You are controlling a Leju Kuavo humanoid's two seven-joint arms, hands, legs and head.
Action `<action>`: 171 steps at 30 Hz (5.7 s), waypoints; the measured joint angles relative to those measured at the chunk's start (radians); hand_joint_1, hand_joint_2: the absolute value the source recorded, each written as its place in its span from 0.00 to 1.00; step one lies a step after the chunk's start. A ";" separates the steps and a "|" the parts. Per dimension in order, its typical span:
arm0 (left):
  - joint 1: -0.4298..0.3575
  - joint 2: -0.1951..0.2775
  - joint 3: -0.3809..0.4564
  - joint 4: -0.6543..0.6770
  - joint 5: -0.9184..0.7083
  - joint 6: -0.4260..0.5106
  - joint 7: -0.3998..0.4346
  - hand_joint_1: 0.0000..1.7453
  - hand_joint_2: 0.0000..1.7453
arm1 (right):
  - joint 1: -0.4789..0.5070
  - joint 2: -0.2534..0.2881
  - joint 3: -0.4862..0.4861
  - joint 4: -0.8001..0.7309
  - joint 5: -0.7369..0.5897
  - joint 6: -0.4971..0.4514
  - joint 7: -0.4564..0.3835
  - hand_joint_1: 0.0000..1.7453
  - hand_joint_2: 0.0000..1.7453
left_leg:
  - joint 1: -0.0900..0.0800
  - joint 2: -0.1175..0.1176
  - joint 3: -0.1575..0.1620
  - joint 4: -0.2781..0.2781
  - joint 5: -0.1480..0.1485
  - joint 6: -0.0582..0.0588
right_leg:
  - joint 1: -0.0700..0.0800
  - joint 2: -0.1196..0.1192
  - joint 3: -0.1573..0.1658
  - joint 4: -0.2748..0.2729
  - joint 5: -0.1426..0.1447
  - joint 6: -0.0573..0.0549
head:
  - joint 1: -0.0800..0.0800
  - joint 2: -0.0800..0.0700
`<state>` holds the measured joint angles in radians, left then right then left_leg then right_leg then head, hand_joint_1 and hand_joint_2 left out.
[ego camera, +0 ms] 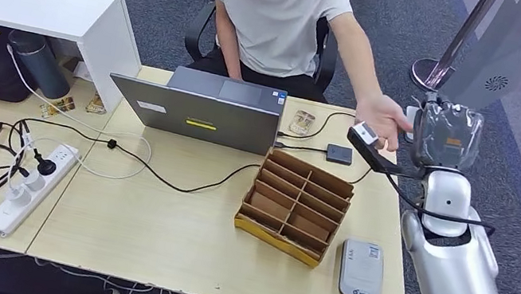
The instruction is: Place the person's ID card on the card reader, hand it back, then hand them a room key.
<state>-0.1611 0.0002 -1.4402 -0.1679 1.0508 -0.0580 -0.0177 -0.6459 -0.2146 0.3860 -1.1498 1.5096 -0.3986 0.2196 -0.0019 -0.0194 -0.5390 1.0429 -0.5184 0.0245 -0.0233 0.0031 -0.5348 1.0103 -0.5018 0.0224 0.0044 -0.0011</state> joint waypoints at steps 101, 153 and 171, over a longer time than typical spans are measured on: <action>0.025 -0.001 0.000 0.009 0.076 0.011 -0.007 0.00 1.00 | 0.735 0.030 0.170 -0.454 -0.261 -0.053 -0.099 0.00 1.00 | 0.000 -0.002 -0.004 0.000 -0.004 0.001 | 0.000 -0.002 -0.004 -0.001 -0.004 0.001 | 0.000 0.000; 0.022 0.006 0.000 0.009 0.049 -0.009 0.042 0.00 1.00 | 0.597 0.149 0.217 -0.146 -0.190 -0.107 -0.043 0.00 1.00 | 0.001 -0.002 -0.004 0.000 -0.003 0.000 | 0.000 -0.002 -0.004 -0.001 -0.004 0.000 | 0.000 0.000; 0.023 0.006 0.000 0.009 0.045 -0.005 0.042 0.00 1.00 | 0.616 0.153 0.180 -0.178 -0.180 -0.100 -0.058 0.00 1.00 | 0.001 -0.002 -0.005 -0.001 -0.003 0.000 | 0.000 -0.002 -0.004 -0.001 -0.004 0.000 | 0.000 0.000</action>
<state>-0.1384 0.0061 -1.4405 -0.1591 1.0959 -0.0626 0.0242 -0.0296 -0.0612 0.5656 -1.3279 1.3296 -0.4982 0.1612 -0.0012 -0.0210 -0.5436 1.0424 -0.5213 0.0243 -0.0231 0.0009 -0.5387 1.0095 -0.5057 0.0228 0.0046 -0.0011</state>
